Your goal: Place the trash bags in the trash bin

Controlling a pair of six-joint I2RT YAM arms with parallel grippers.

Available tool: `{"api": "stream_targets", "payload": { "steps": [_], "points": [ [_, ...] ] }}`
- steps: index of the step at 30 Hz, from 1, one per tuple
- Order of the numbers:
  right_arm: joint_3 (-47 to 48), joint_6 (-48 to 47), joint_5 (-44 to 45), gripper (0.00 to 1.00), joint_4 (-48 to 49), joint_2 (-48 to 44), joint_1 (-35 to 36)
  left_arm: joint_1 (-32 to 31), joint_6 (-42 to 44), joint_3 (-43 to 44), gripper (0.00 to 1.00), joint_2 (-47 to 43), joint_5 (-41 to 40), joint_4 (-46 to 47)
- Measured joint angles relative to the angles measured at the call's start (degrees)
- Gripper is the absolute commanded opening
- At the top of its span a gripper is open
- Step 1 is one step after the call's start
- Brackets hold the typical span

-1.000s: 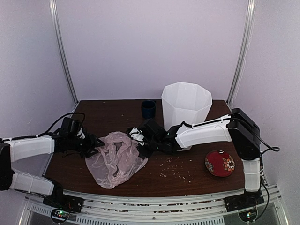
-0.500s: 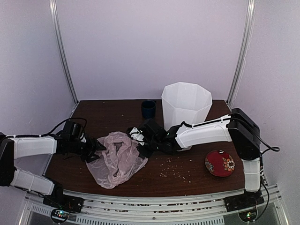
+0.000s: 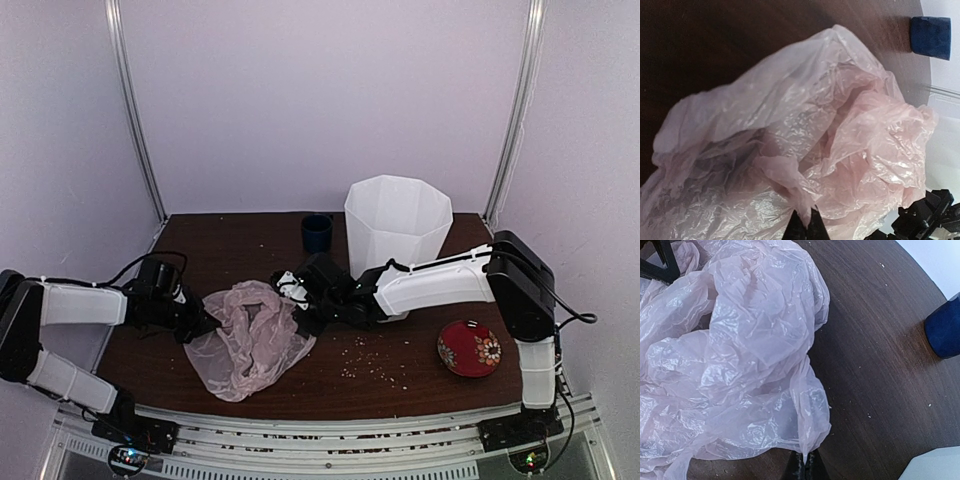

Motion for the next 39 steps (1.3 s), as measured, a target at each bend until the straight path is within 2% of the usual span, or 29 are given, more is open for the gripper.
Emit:
{"api": "stream_targets", "payload": {
  "steps": [4,6,10,12,16,18,20,22,24,26,29,31,33,36,39],
  "points": [
    [2.19,-0.28,1.27,0.00,-2.40,0.02,-0.02,0.20,4.09,4.28,0.00,-3.28,-1.77,-5.11],
    [6.38,-0.98,2.27,0.00,-5.29,0.13,-0.04,0.35,7.78,10.14,0.00,-6.75,-5.38,-10.40],
    [23.61,-3.93,5.51,0.00,-10.45,0.44,-0.11,0.61,17.11,27.93,0.00,-12.44,-15.26,-18.27],
    [32.09,-5.97,7.56,0.00,-10.01,0.13,-0.09,0.68,22.53,37.42,0.00,-14.56,-17.79,-18.95],
    [43.67,-11.45,11.89,0.00,-6.75,-6.69,1.01,-0.85,34.03,52.57,0.00,-21.88,-13.44,-13.11],
    [46.82,-12.66,12.04,0.00,-6.38,-10.51,1.97,-2.43,36.83,54.36,0.00,-25.20,-8.98,-9.11],
    [44.81,-13.00,10.93,0.00,-4.98,-16.85,3.06,-3.54,37.97,49.51,0.00,-31.26,-6.56,-3.85],
    [34.03,-13.25,8.13,0.00,-0.96,-24.30,4.31,-3.56,38.12,40.11,0.00,-36.54,-7.26,-1.79],
    [23.15,-13.53,6.05,0.00,3.48,-27.89,5.55,-3.58,37.81,29.75,0.00,-37.55,-8.41,-3.08],
    [13.77,-13.33,4.59,0.00,4.61,-25.31,6.78,-3.56,36.72,18.49,0.00,-34.21,-9.84,-8.17],
    [6.29,-12.44,1.46,0.00,0.87,-12.24,9.38,-3.56,34.27,7.30,0.00,-28.92,-11.91,-21.92],
    [2.08,-11.93,-0.26,0.00,-4.74,-2.12,10.88,-3.56,33.53,6.86,0.00,-30.34,-13.11,-29.20],
    [-0.33,-11.93,-0.96,0.00,-9.70,1.44,11.96,-3.56,33.38,11.80,0.00,-32.52,-14.82,-33.09],
    [2.95,-12.72,-0.20,0.00,-12.11,-1.88,12.44,-3.56,34.32,23.69,0.00,-32.04,-17.66,-33.94],
    [10.27,-15.08,3.54,0.00,-9.94,-8.00,11.76,-3.56,36.20,37.16,0.00,-28.44,-21.44,-34.91]
  ]
}}
